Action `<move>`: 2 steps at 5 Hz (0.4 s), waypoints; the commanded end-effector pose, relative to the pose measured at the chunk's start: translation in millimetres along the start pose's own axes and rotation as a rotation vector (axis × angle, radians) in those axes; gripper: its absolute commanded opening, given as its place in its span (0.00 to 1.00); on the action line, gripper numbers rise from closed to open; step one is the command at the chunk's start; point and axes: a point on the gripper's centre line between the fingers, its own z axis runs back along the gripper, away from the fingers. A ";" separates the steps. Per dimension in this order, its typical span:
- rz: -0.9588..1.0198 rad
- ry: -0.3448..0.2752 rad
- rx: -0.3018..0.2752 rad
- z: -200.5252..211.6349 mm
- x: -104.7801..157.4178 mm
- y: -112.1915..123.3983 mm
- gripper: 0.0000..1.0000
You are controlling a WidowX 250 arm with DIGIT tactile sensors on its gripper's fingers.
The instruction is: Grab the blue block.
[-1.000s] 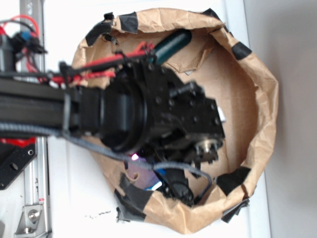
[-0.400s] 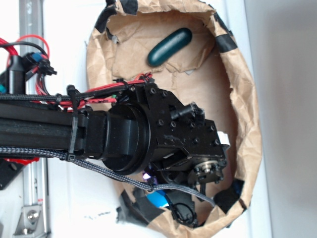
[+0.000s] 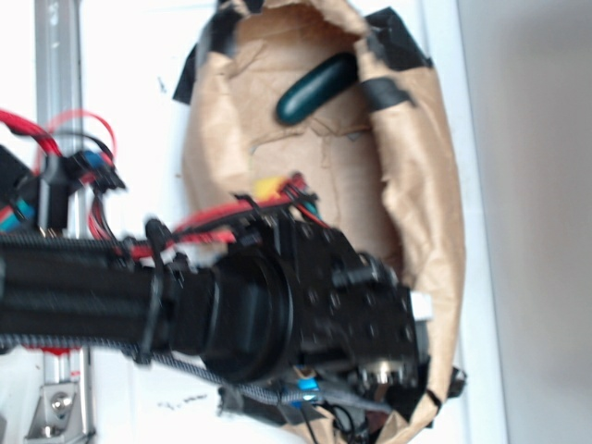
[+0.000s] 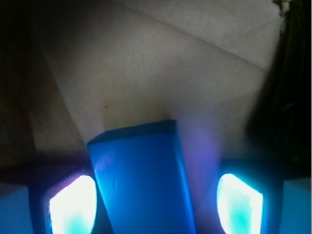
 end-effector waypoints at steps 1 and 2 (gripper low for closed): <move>0.002 -0.107 0.207 8.6 -3.3 22.8 1.00; 0.115 -0.167 0.157 39.4 -1.0 62.5 0.00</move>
